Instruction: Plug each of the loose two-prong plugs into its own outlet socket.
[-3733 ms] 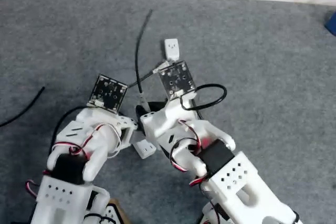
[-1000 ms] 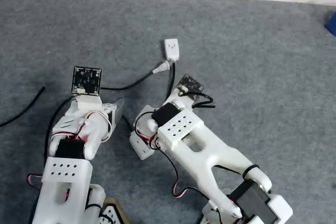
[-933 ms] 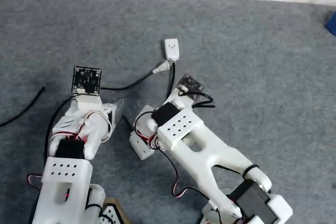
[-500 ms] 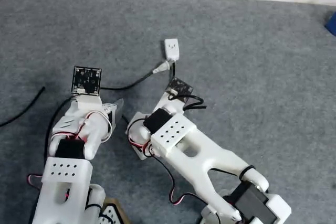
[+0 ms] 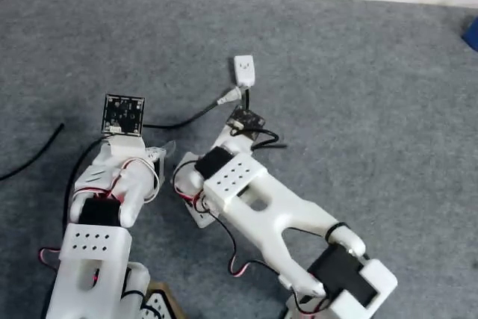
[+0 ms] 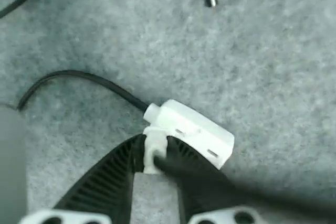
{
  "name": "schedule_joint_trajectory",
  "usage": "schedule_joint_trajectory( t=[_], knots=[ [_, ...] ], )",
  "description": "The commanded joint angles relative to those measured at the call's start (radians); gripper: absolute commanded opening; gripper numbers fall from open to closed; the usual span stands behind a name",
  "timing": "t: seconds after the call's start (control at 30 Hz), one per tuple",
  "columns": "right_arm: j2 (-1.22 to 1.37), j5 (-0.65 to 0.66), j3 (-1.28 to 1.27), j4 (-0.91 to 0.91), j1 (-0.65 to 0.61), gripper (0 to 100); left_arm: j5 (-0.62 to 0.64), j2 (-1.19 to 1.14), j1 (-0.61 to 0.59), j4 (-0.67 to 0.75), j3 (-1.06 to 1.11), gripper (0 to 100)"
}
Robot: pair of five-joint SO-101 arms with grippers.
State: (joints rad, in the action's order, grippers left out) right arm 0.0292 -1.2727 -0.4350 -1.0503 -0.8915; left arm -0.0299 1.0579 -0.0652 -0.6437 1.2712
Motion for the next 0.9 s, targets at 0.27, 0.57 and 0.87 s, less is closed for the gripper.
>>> schedule_joint_trajectory(
  t=[0.27, 0.57, 0.87],
  knots=[
    [-0.182, 0.057, -0.004, -0.099, 0.226, 0.7, 0.009, 0.013, -0.005, 0.018, -0.004, 23],
    [-0.254, 0.735, -0.084, -0.137, 0.572, 0.7, 0.009, 0.013, -0.002, 0.018, -0.001, 23],
    [-0.259, 1.274, -0.203, -0.191, 0.486, 1.0, 0.009, 0.013, 0.001, 0.021, 0.028, 23]
  ],
)
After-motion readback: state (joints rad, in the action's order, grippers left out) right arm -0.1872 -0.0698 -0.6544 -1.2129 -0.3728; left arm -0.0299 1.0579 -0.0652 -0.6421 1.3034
